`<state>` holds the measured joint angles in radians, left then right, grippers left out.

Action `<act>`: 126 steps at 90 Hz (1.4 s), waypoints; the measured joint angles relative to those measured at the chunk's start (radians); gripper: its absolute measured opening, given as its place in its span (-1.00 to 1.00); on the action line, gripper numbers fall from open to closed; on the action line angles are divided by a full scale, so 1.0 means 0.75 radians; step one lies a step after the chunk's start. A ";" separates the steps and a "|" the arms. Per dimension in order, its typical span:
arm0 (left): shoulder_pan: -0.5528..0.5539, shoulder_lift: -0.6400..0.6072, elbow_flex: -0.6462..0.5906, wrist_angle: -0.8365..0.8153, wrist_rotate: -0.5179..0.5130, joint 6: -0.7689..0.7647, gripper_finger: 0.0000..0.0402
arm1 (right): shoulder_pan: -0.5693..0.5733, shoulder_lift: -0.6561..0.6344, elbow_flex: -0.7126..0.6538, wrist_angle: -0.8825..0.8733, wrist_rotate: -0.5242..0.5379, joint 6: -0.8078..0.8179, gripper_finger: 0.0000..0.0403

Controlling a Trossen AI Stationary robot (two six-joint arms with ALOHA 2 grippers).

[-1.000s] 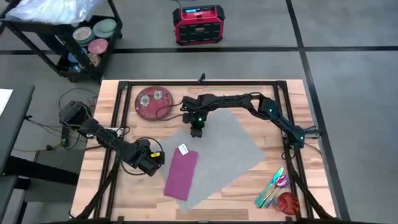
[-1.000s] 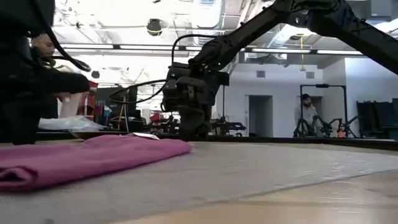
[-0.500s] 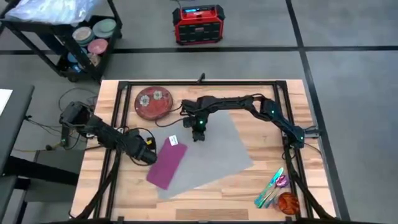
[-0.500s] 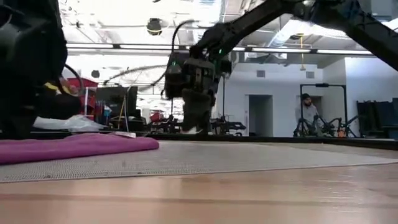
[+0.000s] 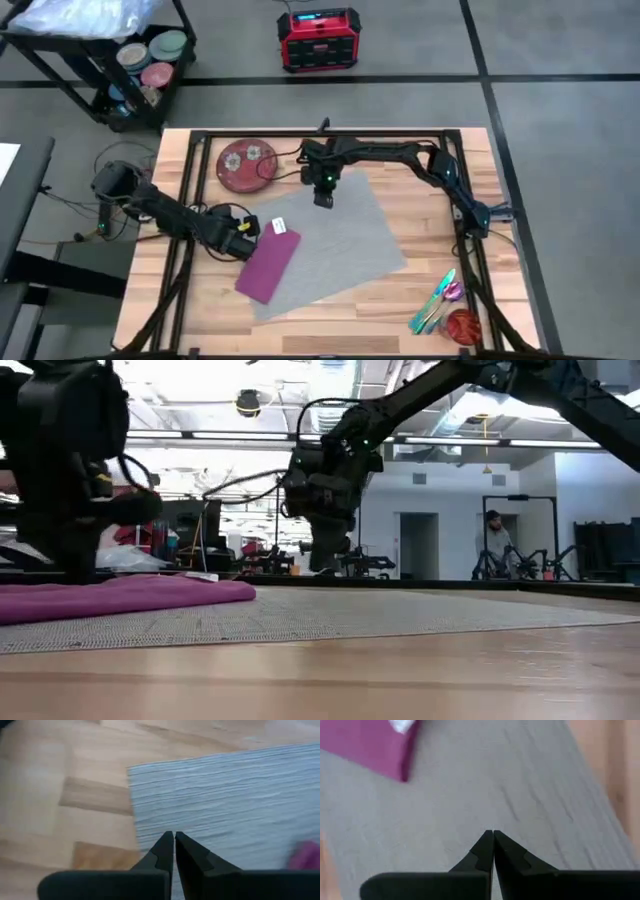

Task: Set table place
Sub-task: Put the pink table napkin on the gray table mat

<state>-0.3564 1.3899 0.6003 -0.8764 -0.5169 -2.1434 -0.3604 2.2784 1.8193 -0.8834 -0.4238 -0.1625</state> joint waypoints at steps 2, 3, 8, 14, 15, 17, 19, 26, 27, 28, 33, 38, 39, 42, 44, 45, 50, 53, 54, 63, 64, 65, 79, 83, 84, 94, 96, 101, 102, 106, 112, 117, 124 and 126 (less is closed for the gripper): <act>0.003 0.000 0.000 0.009 -0.019 0.022 -1.00 | -0.005 0.000 -0.011 -0.004 0.006 -0.012 -1.00; 0.005 -0.001 0.000 0.014 -0.027 0.036 -1.00 | -0.006 0.000 -0.017 -0.004 0.010 -0.019 -1.00; 0.018 -0.002 0.001 0.025 -0.053 0.099 -1.00 | -0.004 0.002 -0.040 -0.006 0.049 -0.022 -1.00; 0.036 0.009 0.001 0.045 -0.052 0.180 -1.00 | 0.004 0.000 -0.082 -0.003 0.083 0.004 -1.00; 0.039 0.010 0.001 0.049 -0.051 0.194 -1.00 | 0.005 -0.001 -0.091 -0.002 0.086 0.006 -1.00; 0.043 0.010 0.001 0.055 -0.051 0.219 -1.00 | 0.007 -0.002 -0.110 -0.001 0.088 0.012 -1.00; 0.048 0.008 0.000 0.062 -0.053 0.242 -1.00 | 0.008 -0.003 -0.127 -0.002 0.083 0.021 -1.00; 0.062 0.007 -0.012 0.098 -0.052 0.301 -1.00 | 0.017 -0.013 -0.192 0.017 0.083 0.063 -1.00; 0.065 0.007 -0.014 0.104 -0.052 0.308 -1.00 | 0.019 -0.014 -0.200 0.020 0.081 0.070 -1.00; 0.067 0.008 -0.017 0.109 -0.052 0.314 -1.00 | 0.020 -0.014 -0.207 0.022 0.079 0.077 -1.00; 0.075 0.007 -0.024 0.116 -0.052 0.342 -1.00 | 0.027 -0.014 -0.232 0.036 0.071 0.094 -1.00; 0.082 0.007 -0.024 0.117 -0.052 0.371 -1.00 | 0.044 -0.014 -0.244 0.048 0.075 0.115 -1.00; 0.084 0.007 -0.024 0.117 -0.052 0.377 -1.00 | 0.047 -0.015 -0.246 0.048 0.074 0.118 -1.00; 0.091 0.007 -0.024 0.116 -0.052 0.397 -1.00 | 0.056 -0.014 -0.249 0.047 0.061 0.136 -1.00; 0.096 0.007 -0.024 0.116 -0.052 0.414 -1.00 | 0.063 -0.013 -0.250 0.050 0.048 0.152 -1.00; 0.098 0.007 -0.024 0.116 -0.052 0.424 -1.00 | 0.068 -0.014 -0.250 0.056 0.041 0.162 -1.00; 0.110 0.007 -0.024 0.112 -0.052 0.474 -1.00 | 0.090 -0.020 -0.252 0.077 -0.001 0.206 -1.00; 0.116 0.007 -0.024 0.104 -0.052 0.507 -1.00 | 0.105 -0.020 -0.252 0.091 -0.027 0.228 -1.00; 0.118 0.007 -0.024 0.104 -0.052 0.517 -1.00 | 0.110 -0.020 -0.252 0.095 -0.033 0.234 -1.00; 0.141 0.007 -0.024 0.109 -0.052 0.560 -1.00 | 0.161 -0.020 -0.253 0.116 -0.044 0.252 -1.00; 0.144 0.007 -0.024 0.108 -0.052 0.560 -1.00 | 0.167 -0.020 -0.253 0.116 -0.044 0.252 -1.00; 0.145 0.007 -0.024 0.108 -0.052 0.560 -1.00 | 0.172 -0.020 -0.253 0.114 -0.044 0.252 -1.00; 0.169 0.007 -0.024 0.108 -0.053 0.538 -1.00 | 0.215 -0.018 -0.254 0.096 -0.078 0.257 -1.00; 0.176 0.007 -0.024 0.108 -0.054 0.533 -1.00 | 0.220 -0.016 -0.255 0.093 -0.118 0.274 -1.00; 0.178 0.007 -0.024 0.108 -0.055 0.533 -1.00 | 0.221 -0.016 -0.256 0.091 -0.128 0.277 -1.00; 0.201 0.007 -0.024 0.109 -0.061 0.524 -1.00 | 0.225 -0.015 -0.257 0.090 -0.140 0.274 -1.00; 0.204 0.006 -0.024 0.111 -0.061 0.516 -1.00 | 0.221 -0.015 -0.257 0.094 -0.139 0.263 -1.00; 0.205 0.004 -0.019 0.117 -0.060 0.470 -1.00 | 0.202 -0.027 -0.259 0.096 -0.141 0.229 -1.00; 0.205 0.002 -0.016 0.116 -0.060 0.459 -1.00 | 0.198 -0.031 -0.260 0.095 -0.141 0.220 -1.00; 0.205 -0.017 0.001 0.110 -0.056 0.433 -1.00 | 0.183 -0.047 -0.261 0.095 -0.131 0.191 -1.00; 0.205 -0.064 0.052 0.108 -0.054 0.448 -1.00 | 0.152 -0.091 -0.264 0.086 -0.099 0.157 -1.00; 0.199 -0.121 0.096 0.111 -0.053 0.512 -1.00 | 0.126 -0.149 -0.265 0.080 -0.095 0.134 -1.00; 0.191 -0.190 0.162 0.113 -0.055 0.638 -1.00 | 0.094 -0.252 -0.260 0.083 -0.104 0.088 -1.00; 0.187 -0.208 0.176 0.117 -0.057 0.676 -1.00 | 0.089 -0.280 -0.260 0.082 -0.112 0.073 -1.00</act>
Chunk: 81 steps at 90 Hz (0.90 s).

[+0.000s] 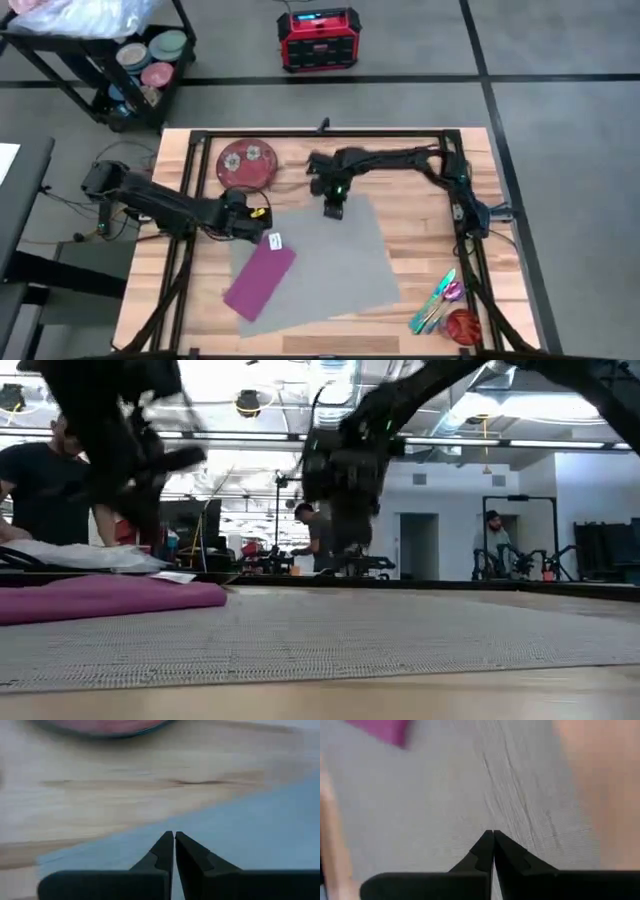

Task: Set table place
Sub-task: Put the pink table napkin on the gray table mat

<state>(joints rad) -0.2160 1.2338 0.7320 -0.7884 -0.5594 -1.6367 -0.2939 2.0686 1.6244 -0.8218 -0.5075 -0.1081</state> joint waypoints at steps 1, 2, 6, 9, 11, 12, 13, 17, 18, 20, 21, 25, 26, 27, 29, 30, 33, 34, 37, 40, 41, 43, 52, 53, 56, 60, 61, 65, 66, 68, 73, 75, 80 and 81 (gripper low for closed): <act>-0.002 -0.008 0.005 0.000 0.000 0.016 -1.00 | -0.003 -0.014 0.000 0.000 -0.005 -0.007 -1.00; -0.005 -0.016 0.009 0.000 0.000 0.032 -1.00 | -0.007 -0.028 0.000 0.000 -0.011 -0.014 -1.00; -0.017 -0.040 0.022 -0.009 0.000 0.076 -1.00 | -0.015 -0.078 0.000 0.012 -0.040 -0.035 -1.00; -0.026 -0.054 0.027 -0.011 0.001 0.100 -1.00 | -0.021 -0.115 0.000 0.020 -0.077 -0.048 -1.00; -0.034 -0.064 0.027 -0.011 0.001 0.112 -1.00 | -0.025 -0.140 0.000 0.025 -0.112 -0.061 -1.00; -0.038 -0.069 0.027 -0.013 0.001 0.117 -1.00 | -0.027 -0.151 0.000 0.029 -0.130 -0.067 -1.00; -0.042 -0.073 0.027 -0.017 0.002 0.121 -1.00 | -0.030 -0.162 0.000 0.033 -0.148 -0.072 -1.00; -0.059 -0.084 0.027 -0.045 0.005 0.129 -1.00 | -0.041 -0.205 0.001 0.067 -0.225 -0.071 -1.00; -0.064 -0.085 0.027 -0.052 0.007 0.130 -1.00 | -0.043 -0.215 0.001 0.077 -0.241 -0.069 -1.00; -0.074 -0.086 0.027 -0.064 0.015 0.134 -1.00 | -0.047 -0.234 0.002 0.090 -0.271 -0.059 -0.99; -0.080 -0.086 0.027 -0.070 0.020 0.138 -1.00 | -0.048 -0.242 0.003 0.095 -0.285 -0.055 -0.98; -0.105 -0.084 0.027 -0.118 0.065 0.154 -1.00 | -0.048 -0.263 0.003 0.112 -0.324 -0.033 -0.95; -0.113 -0.083 0.026 -0.133 0.079 0.157 -1.00 | -0.048 -0.265 0.003 0.117 -0.332 -0.027 -0.93; -0.121 -0.083 0.024 -0.146 0.093 0.160 -1.00 | -0.047 -0.268 0.003 0.123 -0.340 -0.019 -0.92; -0.138 -0.082 0.019 -0.171 0.122 0.162 -1.00 | -0.046 -0.270 0.003 0.134 -0.355 -0.004 -0.89; -0.146 -0.080 0.016 -0.183 0.136 0.162 -1.00 | -0.044 -0.271 0.003 0.139 -0.364 0.006 -0.87; -0.173 -0.074 0.006 -0.212 0.173 0.161 -1.00 | -0.040 -0.270 0.002 0.154 -0.393 0.034 -0.80; -0.182 -0.072 0.002 -0.219 0.186 0.159 -1.00 | -0.038 -0.270 0.002 0.158 -0.406 0.045 -0.78; -0.215 -0.067 -0.011 -0.241 0.216 0.146 -1.00 | -0.035 -0.268 0.001 0.169 -0.442 0.077 -0.70; -0.254 -0.065 -0.030 -0.262 0.242 0.130 -1.00 | -0.034 -0.268 0.001 0.182 -0.481 0.108 -0.63; -0.267 -0.065 -0.036 -0.268 0.252 0.126 -1.00 | -0.033 -0.268 0.001 0.185 -0.498 0.115 -0.60; -0.295 -0.066 -0.050 -0.279 0.267 0.111 -1.00 | -0.030 -0.265 0.001 0.193 -0.531 0.130 -0.55; -0.429 -0.066 -0.113 -0.310 0.322 0.021 -1.00 | -0.019 -0.261 0.002 0.220 -0.575 0.186 -0.31; -0.443 -0.066 -0.120 -0.315 0.325 0.008 -1.00 | -0.018 -0.260 0.002 0.224 -0.572 0.190 -0.29; -0.490 -0.067 -0.141 -0.329 0.327 -0.030 -1.00 | -0.012 -0.258 0.002 0.242 -0.556 0.197 -0.22; -0.542 -0.067 -0.168 -0.326 0.336 -0.080 -1.00 | 0.001 -0.249 0.002 0.279 -0.517 0.228 -0.14; -0.555 -0.067 -0.175 -0.325 0.339 -0.094 -1.00 | 0.004 -0.246 0.002 0.293 -0.511 0.240 -0.13; -0.598 -0.067 -0.197 -0.324 0.358 -0.153 -1.00 | 0.014 -0.237 0.003 0.346 -0.496 0.295 -0.08; -0.607 -0.066 -0.201 -0.325 0.359 -0.165 -1.00 | 0.017 -0.236 0.003 0.355 -0.491 0.309 -0.07; -0.623 -0.066 -0.205 -0.327 0.356 -0.185 -1.00 | 0.020 -0.234 0.003 0.368 -0.483 0.337 -0.06; -0.654 -0.068 -0.204 -0.313 0.323 -0.263 -1.00 | 0.032 -0.219 0.002 0.406 -0.471 0.389 -0.05; -0.662 -0.074 -0.202 -0.309 0.304 -0.299 -1.00 | 0.037 -0.210 0.003 0.429 -0.467 0.397 -0.04; -0.679 -0.097 -0.201 -0.294 0.242 -0.363 -1.00 | 0.049 -0.185 0.006 0.447 -0.435 0.400 -0.06; -0.682 -0.101 -0.201 -0.289 0.229 -0.368 -1.00 | 0.051 -0.180 0.006 0.444 -0.427 0.401 -0.06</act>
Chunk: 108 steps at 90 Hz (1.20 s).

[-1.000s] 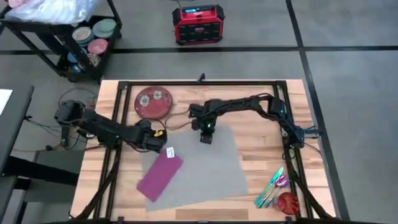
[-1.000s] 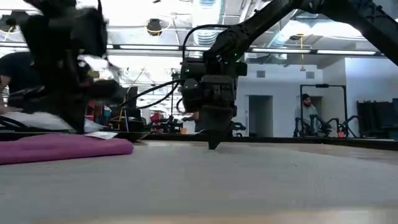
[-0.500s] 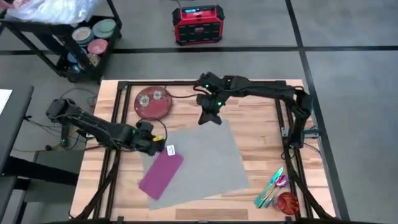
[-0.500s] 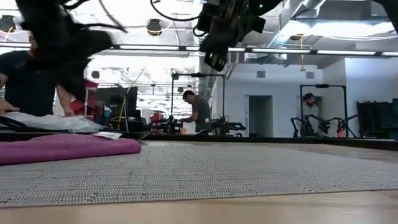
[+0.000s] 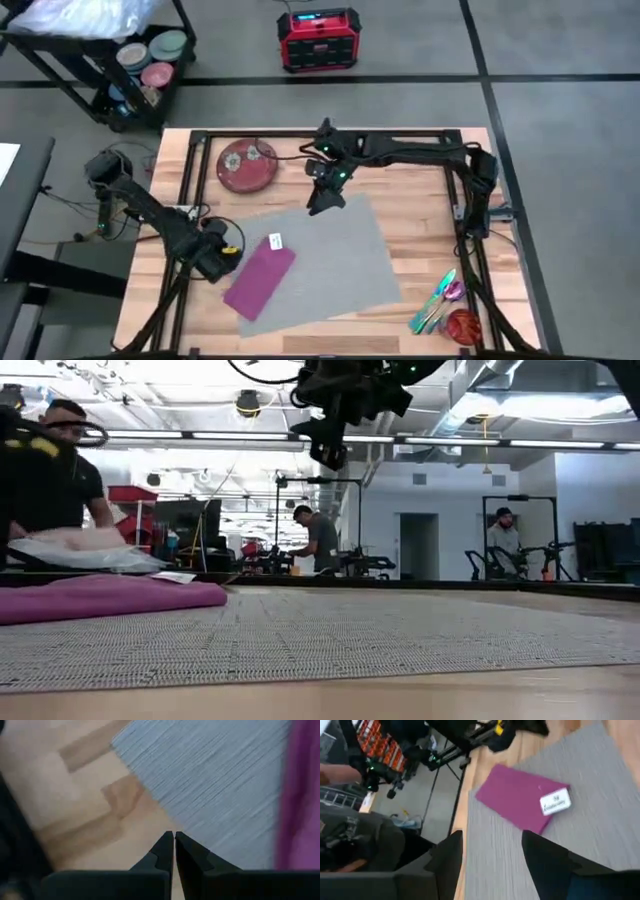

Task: Set table place
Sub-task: Put the pink table napkin on the gray table mat

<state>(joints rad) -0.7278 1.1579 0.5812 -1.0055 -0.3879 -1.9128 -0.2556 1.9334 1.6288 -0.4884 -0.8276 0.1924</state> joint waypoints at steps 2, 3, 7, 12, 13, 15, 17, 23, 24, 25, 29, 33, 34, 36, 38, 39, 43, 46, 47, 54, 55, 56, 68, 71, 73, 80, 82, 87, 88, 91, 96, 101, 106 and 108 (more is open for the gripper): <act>-0.006 -0.008 0.000 0.017 -0.024 -0.008 -1.00 | 0.004 0.013 -0.001 -0.008 0.019 0.003 -0.07; -0.010 -0.012 0.000 0.027 -0.034 -0.011 -1.00 | 0.005 0.020 -0.002 -0.010 0.028 0.004 -0.07; -0.023 -0.021 0.001 0.052 -0.066 -0.016 -1.00 | 0.020 0.060 -0.002 0.007 0.065 0.017 -0.10; -0.035 -0.025 0.002 0.053 -0.081 -0.013 -1.00 | 0.039 0.114 -0.002 0.046 0.080 0.046 -0.12; -0.038 -0.025 0.002 0.053 -0.082 -0.011 -1.00 | 0.043 0.124 -0.002 0.052 0.080 0.054 -0.12; -0.043 -0.024 0.002 0.051 -0.082 -0.008 -1.00 | 0.052 0.144 -0.003 0.065 0.080 0.071 -0.13; -0.050 -0.024 0.002 0.050 -0.081 -0.007 -1.00 | 0.061 0.163 -0.004 0.082 0.078 0.087 -0.14; -0.067 -0.024 0.002 0.039 -0.080 -0.009 -1.00 | 0.087 0.215 -0.004 0.130 0.058 0.124 -0.15; -0.070 -0.024 0.002 0.036 -0.080 -0.009 -1.00 | 0.092 0.223 -0.003 0.134 0.056 0.127 -0.16; -0.071 -0.024 0.002 0.034 -0.080 -0.009 -1.00 | 0.095 0.227 -0.003 0.135 0.056 0.128 -0.16; -0.080 -0.024 0.002 0.028 -0.080 -0.009 -1.00 | 0.109 0.252 -0.003 0.136 0.054 0.132 -0.16; -0.085 -0.024 0.002 0.023 -0.080 -0.010 -1.00 | 0.123 0.281 -0.003 0.149 0.053 0.132 -0.16; -0.086 -0.024 0.002 0.022 -0.080 -0.010 -1.00 | 0.126 0.288 -0.003 0.153 0.054 0.133 -0.16; -0.087 -0.024 0.002 0.021 -0.080 -0.012 -1.00 | 0.133 0.300 -0.003 0.158 0.054 0.137 -0.16; -0.088 -0.024 0.002 0.021 -0.080 -0.012 -1.00 | 0.139 0.311 -0.003 0.158 0.054 0.142 -0.16; -0.088 -0.024 0.002 0.022 -0.080 -0.012 -1.00 | 0.142 0.317 -0.003 0.158 0.054 0.143 -0.16; -0.088 -0.024 0.002 0.025 -0.080 -0.013 -1.00 | 0.155 0.342 -0.003 0.173 0.055 0.154 -0.16; -0.088 -0.024 0.002 0.024 -0.080 -0.014 -1.00 | 0.167 0.358 -0.003 0.201 0.057 0.165 -0.17; -0.088 -0.024 0.002 0.024 -0.080 -0.014 -1.00 | 0.171 0.365 -0.003 0.208 0.058 0.170 -0.17; -0.088 -0.024 0.002 0.029 -0.080 -0.013 -1.00 | 0.196 0.397 -0.003 0.260 0.057 0.224 -0.17; -0.088 -0.024 0.002 0.028 -0.080 -0.013 -1.00 | 0.198 0.400 -0.003 0.271 0.057 0.231 -0.17; -0.088 -0.024 0.002 0.028 -0.080 -0.013 -1.00 | 0.200 0.403 -0.003 0.280 0.058 0.237 -0.17; -0.088 -0.024 0.002 0.027 -0.080 -0.014 -1.00 | 0.221 0.420 -0.003 0.351 0.126 0.273 -0.17; -0.088 -0.024 0.002 0.026 -0.080 -0.014 -1.00 | 0.220 0.419 -0.002 0.358 0.165 0.262 -0.17; -0.088 -0.024 0.002 0.027 -0.080 -0.013 -1.00 | 0.220 0.419 -0.002 0.360 0.201 0.249 -0.17; -0.088 -0.024 0.002 0.027 -0.080 -0.014 -1.00 | 0.219 0.418 -0.002 0.357 0.300 0.216 -0.17; -0.088 -0.024 0.002 0.027 -0.080 -0.012 -1.00 | 0.218 0.419 -0.002 0.357 0.324 0.206 -0.17; -0.088 -0.024 0.002 0.026 -0.080 0.002 -1.00 | 0.218 0.419 -0.002 0.356 0.369 0.194 -0.17; -0.088 -0.024 0.002 0.026 -0.080 0.005 -1.00 | 0.218 0.419 -0.002 0.356 0.374 0.192 -0.17; -0.088 -0.024 0.002 0.027 -0.080 0.012 -1.00 | 0.217 0.419 -0.002 0.356 0.384 0.190 -0.17; -0.088 -0.024 0.002 0.027 -0.080 0.020 -1.00 | 0.217 0.419 -0.002 0.356 0.399 0.187 -0.17; -0.088 -0.024 0.002 0.027 -0.080 0.021 -1.00 | 0.224 0.419 -0.002 0.355 0.425 0.183 -0.17; -0.088 -0.024 0.002 0.026 -0.080 0.021 -1.00 | 0.229 0.419 -0.002 0.354 0.452 0.178 -0.17; -0.088 -0.024 0.002 0.027 -0.080 0.021 -1.00 | 0.231 0.419 -0.002 0.354 0.458 0.175 -0.17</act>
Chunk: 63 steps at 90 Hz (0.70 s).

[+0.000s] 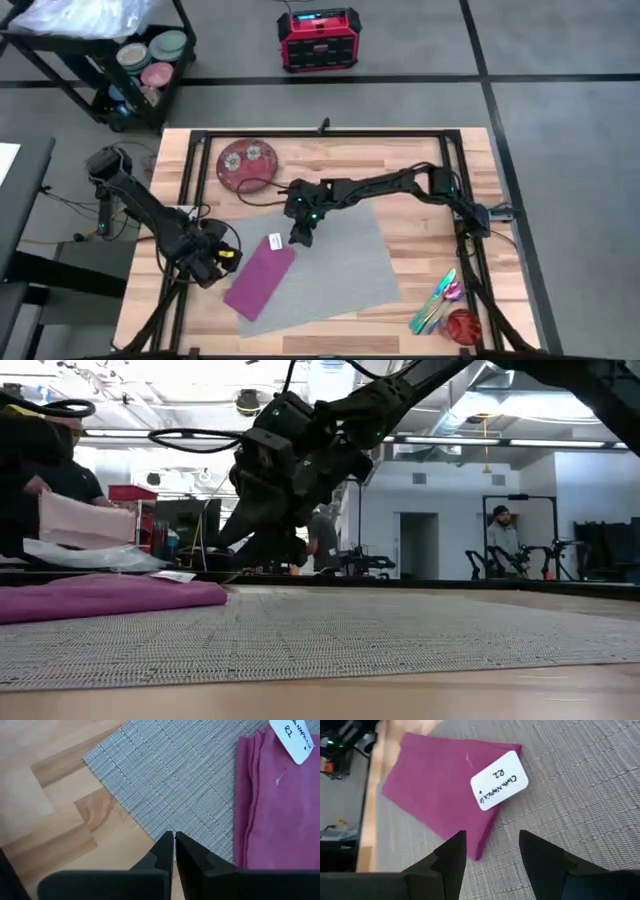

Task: Set table place
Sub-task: Put the pink table napkin on the gray table mat

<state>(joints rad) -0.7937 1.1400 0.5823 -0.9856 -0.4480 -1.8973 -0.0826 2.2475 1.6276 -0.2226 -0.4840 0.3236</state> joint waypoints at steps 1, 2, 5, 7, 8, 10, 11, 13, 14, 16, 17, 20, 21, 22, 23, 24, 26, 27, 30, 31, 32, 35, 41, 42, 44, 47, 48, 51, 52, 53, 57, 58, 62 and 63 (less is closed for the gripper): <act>0.000 0.000 0.000 0.000 0.000 0.000 -1.00 | 0.001 0.000 0.000 0.000 0.005 -0.001 -0.17; 0.000 0.000 0.000 0.000 0.000 0.000 -1.00 | 0.003 0.000 0.000 0.000 0.011 -0.002 -0.17; 0.000 0.000 0.000 -0.001 0.000 0.000 -1.00 | 0.007 0.000 0.000 0.001 0.021 -0.009 -0.17; 0.000 0.000 0.000 -0.001 0.000 0.000 -1.00 | 0.007 0.000 0.000 0.001 0.022 -0.011 -0.17; 0.000 0.000 0.000 -0.001 0.000 0.000 -1.00 | 0.008 0.001 0.000 0.001 0.021 -0.011 -0.17; 0.000 0.000 0.000 -0.001 0.000 0.000 -1.00 | 0.012 0.011 0.000 0.008 0.021 -0.010 -0.17; 0.000 0.000 0.000 -0.001 0.000 0.000 -1.00 | 0.015 0.017 0.000 0.014 0.021 -0.009 -0.17; 0.000 0.000 0.000 -0.001 0.000 0.001 -1.00 | 0.019 0.027 0.002 0.027 0.020 -0.003 -0.17; 0.000 0.000 0.000 -0.002 0.000 0.001 -1.00 | 0.020 0.031 0.003 0.032 0.020 0.002 -0.17; 0.000 0.000 0.000 -0.003 0.000 0.001 -1.00 | 0.024 0.037 0.003 0.033 0.020 0.013 -0.17; 0.000 0.000 0.000 -0.003 0.000 0.001 -1.00 | 0.025 0.040 0.002 0.030 0.020 0.017 -0.17; 0.000 0.001 0.000 -0.004 0.000 0.006 -1.00 | 0.027 0.046 -0.003 0.017 0.020 0.018 -0.17; 0.000 0.001 0.000 -0.005 0.000 0.007 -1.00 | 0.029 0.051 -0.003 0.015 0.019 0.020 -0.17; 0.000 0.001 0.000 -0.005 0.000 0.009 -1.00 | 0.031 0.056 -0.003 0.017 0.019 0.021 -0.17; 0.000 0.001 0.000 -0.005 0.000 0.011 -1.00 | 0.033 0.063 -0.003 0.024 0.019 0.021 -0.17; 0.000 0.001 0.000 -0.004 0.000 0.013 -1.00 | 0.035 0.069 -0.003 0.035 0.020 0.022 -0.17; 0.000 0.001 0.000 -0.004 0.000 0.016 -1.00 | 0.037 0.079 0.000 0.054 0.017 0.028 -0.17; 0.000 0.001 0.000 -0.004 0.000 0.016 -1.00 | 0.039 0.082 0.001 0.059 0.015 0.033 -0.17; 0.000 0.001 0.000 -0.004 0.000 0.016 -1.00 | 0.042 0.085 0.001 0.055 0.007 0.049 -0.17; 0.000 0.001 0.000 -0.005 0.000 0.016 -1.00 | 0.042 0.086 0.001 0.054 0.000 0.051 -0.17; 0.000 0.001 0.000 -0.004 0.000 0.016 -1.00 | 0.041 0.086 0.000 0.053 -0.008 0.053 -0.17; 0.000 0.001 0.000 -0.004 0.000 0.016 -1.00 | 0.041 0.086 0.000 0.048 -0.025 0.059 -0.17; 0.000 0.001 0.000 -0.006 0.000 0.016 -1.00 | 0.042 0.092 0.000 0.061 -0.024 0.059 -0.17; 0.000 0.001 0.000 -0.006 0.000 0.016 -1.00 | 0.042 0.093 0.000 0.063 -0.024 0.059 -0.17; 0.000 0.001 0.000 -0.005 0.000 0.018 -1.00 | 0.041 0.095 0.000 0.067 -0.025 0.060 -0.17; 0.001 0.001 0.000 -0.009 -0.001 0.024 -1.00 | 0.039 0.095 0.000 0.070 -0.025 0.061 -0.17; 0.001 0.001 0.000 -0.011 -0.001 0.026 -1.00 | 0.038 0.095 0.000 0.071 -0.024 0.061 -0.17; 0.001 0.000 0.000 -0.015 -0.001 0.032 -1.00 | 0.032 0.095 0.000 0.072 -0.025 0.061 -0.17; 0.001 0.000 0.000 -0.016 -0.001 0.032 -1.00 | 0.031 0.095 0.000 0.072 -0.026 0.061 -0.17; 0.001 0.000 0.000 -0.016 -0.001 0.033 -1.00 | 0.030 0.095 0.000 0.071 -0.028 0.061 -0.17; 0.001 0.001 0.000 -0.018 -0.001 0.032 -1.00 | 0.026 0.095 0.000 0.070 -0.038 0.069 -0.17; 0.001 0.001 0.000 -0.019 -0.002 0.032 -1.00 | 0.025 0.095 0.000 0.070 -0.040 0.071 -0.17; 0.001 0.001 0.000 -0.019 -0.002 0.026 -1.00 | 0.021 0.095 0.000 0.068 -0.050 0.071 -0.17; 0.001 0.001 0.000 -0.019 -0.002 0.025 -1.00 | 0.021 0.095 0.000 0.069 -0.050 0.071 -0.17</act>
<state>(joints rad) -0.7929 1.1404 0.5823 -1.0000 -0.4499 -1.8786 -0.0669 2.3188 1.6276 -0.1712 -0.5218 0.3771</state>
